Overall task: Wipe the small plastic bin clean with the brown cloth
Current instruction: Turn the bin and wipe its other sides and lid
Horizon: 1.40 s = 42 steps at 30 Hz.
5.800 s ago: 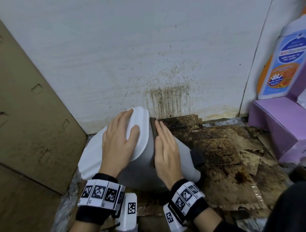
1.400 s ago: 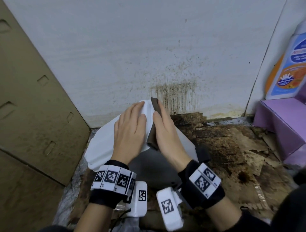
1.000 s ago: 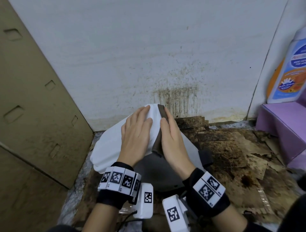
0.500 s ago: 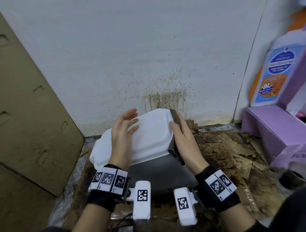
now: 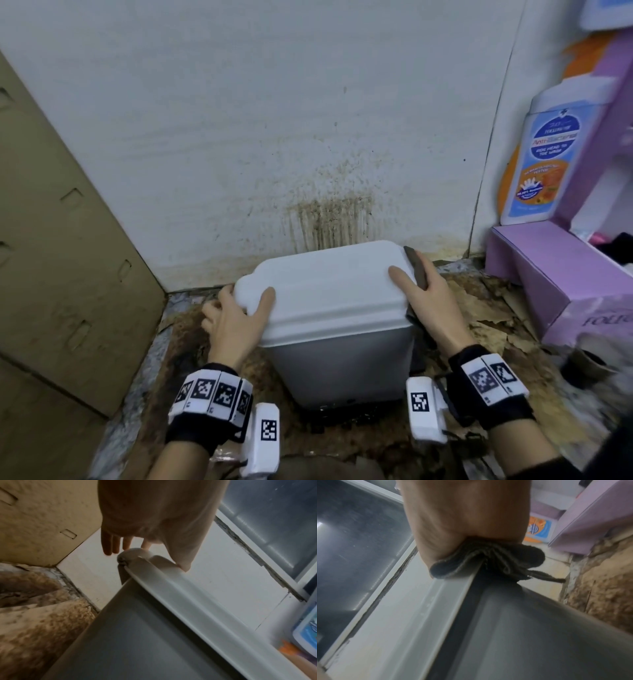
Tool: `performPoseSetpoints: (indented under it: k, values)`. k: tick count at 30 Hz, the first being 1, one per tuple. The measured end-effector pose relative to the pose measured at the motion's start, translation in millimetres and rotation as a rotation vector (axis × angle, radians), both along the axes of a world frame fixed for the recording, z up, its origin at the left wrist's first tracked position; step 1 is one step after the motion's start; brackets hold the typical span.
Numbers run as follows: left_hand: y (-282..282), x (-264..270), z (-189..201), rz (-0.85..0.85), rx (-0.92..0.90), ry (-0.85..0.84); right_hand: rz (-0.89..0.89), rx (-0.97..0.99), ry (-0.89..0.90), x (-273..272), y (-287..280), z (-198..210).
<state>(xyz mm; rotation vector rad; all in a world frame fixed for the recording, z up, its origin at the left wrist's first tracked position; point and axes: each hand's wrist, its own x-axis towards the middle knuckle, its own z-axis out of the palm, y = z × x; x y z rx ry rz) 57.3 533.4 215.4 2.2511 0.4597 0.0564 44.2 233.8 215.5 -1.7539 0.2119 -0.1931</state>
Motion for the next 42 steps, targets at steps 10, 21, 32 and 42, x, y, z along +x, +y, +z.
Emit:
performPoseSetpoints:
  k: [10,21,32,42]
  values:
    - [3,6,-15,-0.037,-0.114,0.057,-0.029,-0.162,0.065,-2,-10,-18]
    - [16,23,6,-0.182,-0.070,0.033,-0.282,0.029,0.012,-27,23,-16]
    - [-2,38,-3,-0.205,-0.141,-0.092,-0.454,0.073,-0.004,-58,68,-28]
    - [-46,9,-14,0.084,-0.665,-0.144,-0.313,0.102,-0.032,-25,33,-25]
